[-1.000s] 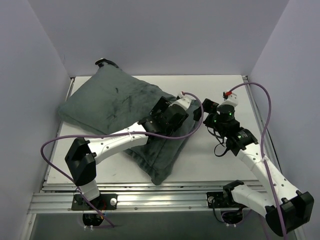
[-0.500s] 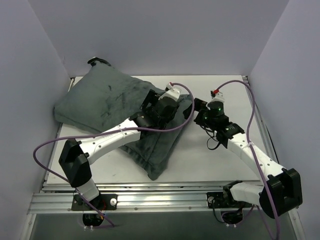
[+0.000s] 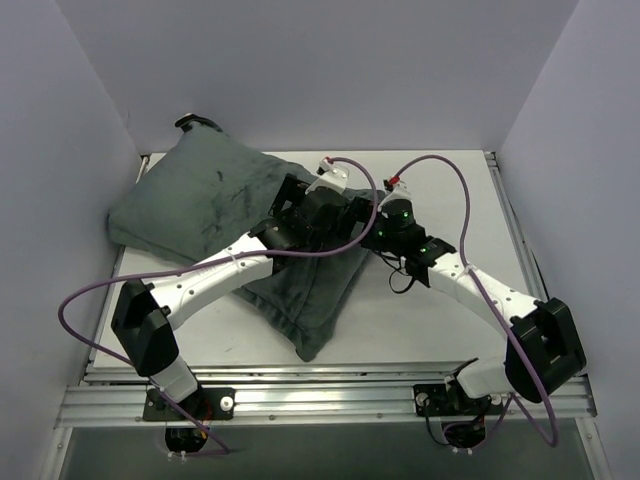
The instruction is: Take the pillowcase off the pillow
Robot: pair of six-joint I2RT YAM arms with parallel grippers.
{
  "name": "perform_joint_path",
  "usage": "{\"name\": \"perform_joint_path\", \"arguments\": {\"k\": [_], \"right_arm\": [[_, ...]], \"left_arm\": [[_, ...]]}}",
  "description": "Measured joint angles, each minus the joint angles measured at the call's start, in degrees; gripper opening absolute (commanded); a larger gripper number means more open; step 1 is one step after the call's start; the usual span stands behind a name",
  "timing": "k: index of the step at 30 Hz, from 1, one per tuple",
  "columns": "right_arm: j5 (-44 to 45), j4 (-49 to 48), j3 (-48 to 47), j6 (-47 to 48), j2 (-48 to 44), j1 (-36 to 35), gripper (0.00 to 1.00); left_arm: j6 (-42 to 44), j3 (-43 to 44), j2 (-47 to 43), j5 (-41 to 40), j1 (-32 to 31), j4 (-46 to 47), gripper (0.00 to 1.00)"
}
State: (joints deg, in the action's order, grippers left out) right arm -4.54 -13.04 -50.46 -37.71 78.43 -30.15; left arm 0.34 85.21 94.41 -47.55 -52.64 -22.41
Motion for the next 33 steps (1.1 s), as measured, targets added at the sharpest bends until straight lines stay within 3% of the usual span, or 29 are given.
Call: {"name": "perform_joint_path", "arguments": {"k": [4,12,15,17,20,21,23,24,25,28,33], "right_arm": [[0.74,-0.70,-1.97,-0.22,0.02,-0.72,0.92],[2.23,-1.03,-8.68,-0.20,4.92,-1.68,0.92],[2.82,-0.96,-9.70,-0.15,7.89,-2.25,0.87],[4.09,-0.35,-9.77,-0.17,9.64,-2.56,0.76],[6.21,0.22,-8.83,-0.37,10.23,-2.51,0.51],[6.78,0.22,-7.98,-0.59,9.88,-2.32,0.36],[6.84,-0.26,-4.96,-0.72,8.33,-1.09,0.19],[6.69,-0.42,-3.02,-1.01,7.28,-0.04,0.05],[6.49,-0.55,-0.98,-1.20,6.05,1.22,0.00],[3.63,-1.11,4.09,-1.92,3.17,6.38,0.00],[-10.19,-6.58,13.03,-4.50,-0.09,18.64,0.00]], "left_arm": [[-2.54,-0.50,-0.24,1.29,1.79,-0.94,0.92],[-9.22,-4.72,-2.89,6.86,4.94,-1.42,0.90],[-11.52,-5.77,-3.34,8.13,5.53,-1.36,0.87],[-13.11,-6.56,-3.43,9.07,6.08,-1.33,0.83],[-15.21,-7.96,-3.45,10.05,6.91,-1.14,0.82],[-16.35,-8.55,-3.50,10.49,7.37,-1.03,0.82],[-18.40,-9.27,-3.58,11.02,8.28,-1.16,0.82],[-19.58,-9.62,-3.69,11.37,8.85,-1.16,0.82],[-20.74,-10.03,-3.89,11.82,9.49,-1.18,0.82],[-23.91,-11.56,-4.90,13.31,11.45,-1.05,0.82],[-28.59,-14.95,-7.98,17.20,13.11,0.15,0.79]]}}
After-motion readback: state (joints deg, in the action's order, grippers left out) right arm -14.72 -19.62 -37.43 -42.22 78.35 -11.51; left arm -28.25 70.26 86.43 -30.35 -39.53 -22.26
